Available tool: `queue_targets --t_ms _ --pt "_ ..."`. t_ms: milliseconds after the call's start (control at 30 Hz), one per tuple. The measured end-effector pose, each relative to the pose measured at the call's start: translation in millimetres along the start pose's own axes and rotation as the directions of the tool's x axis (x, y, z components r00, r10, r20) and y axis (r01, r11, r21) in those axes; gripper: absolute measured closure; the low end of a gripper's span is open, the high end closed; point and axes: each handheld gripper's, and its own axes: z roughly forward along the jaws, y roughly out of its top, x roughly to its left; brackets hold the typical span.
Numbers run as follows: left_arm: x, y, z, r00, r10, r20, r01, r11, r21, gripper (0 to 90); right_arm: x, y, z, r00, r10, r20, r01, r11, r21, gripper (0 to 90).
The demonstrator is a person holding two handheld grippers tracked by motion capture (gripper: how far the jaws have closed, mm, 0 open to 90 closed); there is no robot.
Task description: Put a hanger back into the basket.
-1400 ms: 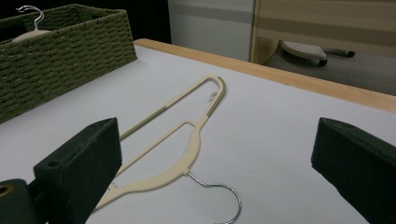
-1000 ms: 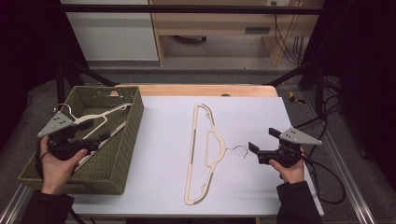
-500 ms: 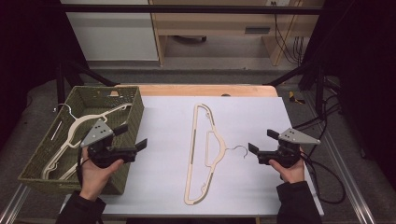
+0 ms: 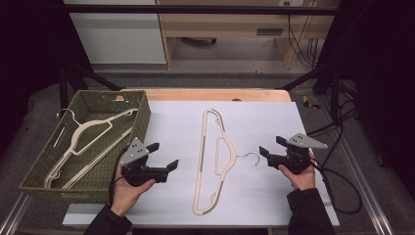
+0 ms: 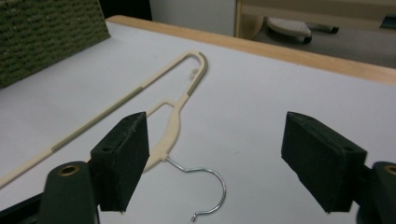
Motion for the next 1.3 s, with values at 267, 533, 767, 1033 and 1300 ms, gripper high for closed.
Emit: queue_targets --t_ms 267,533,767,1033,1300 --pt "0.1 -14.0 17.2 0.9999 -0.009 0.006 0.009 0.9983 0.058 11.6 -4.6 -13.2 22.8 1.0 0.007 -0.004 -0.007 0.99 0.138 35.7" --pt "-1.1 -19.1 22.7 0.9999 -0.009 0.006 0.009 0.9964 0.085 11.6 -7.2 -24.1 54.3 0.9993 -0.021 0.03 0.013 0.969 0.246 52.5" --pt "-3.2 -21.4 24.5 1.0 0.0 0.009 -0.001 0.9958 0.092 11.7 -8.4 -35.7 73.5 0.9963 -0.075 0.04 0.059 0.945 0.322 61.6" --pt "-6.1 -22.3 26.6 0.9998 0.003 0.018 -0.005 0.9952 0.098 12.3 -8.5 -37.2 76.0 0.9978 -0.059 0.029 0.046 0.937 0.347 76.7" --pt "-17.4 -15.7 41.3 0.9991 0.025 0.035 -0.029 0.9934 0.111 13.4 -11.2 -35.2 76.8 0.999 -0.015 0.042 -0.002 0.932 0.363 88.0"
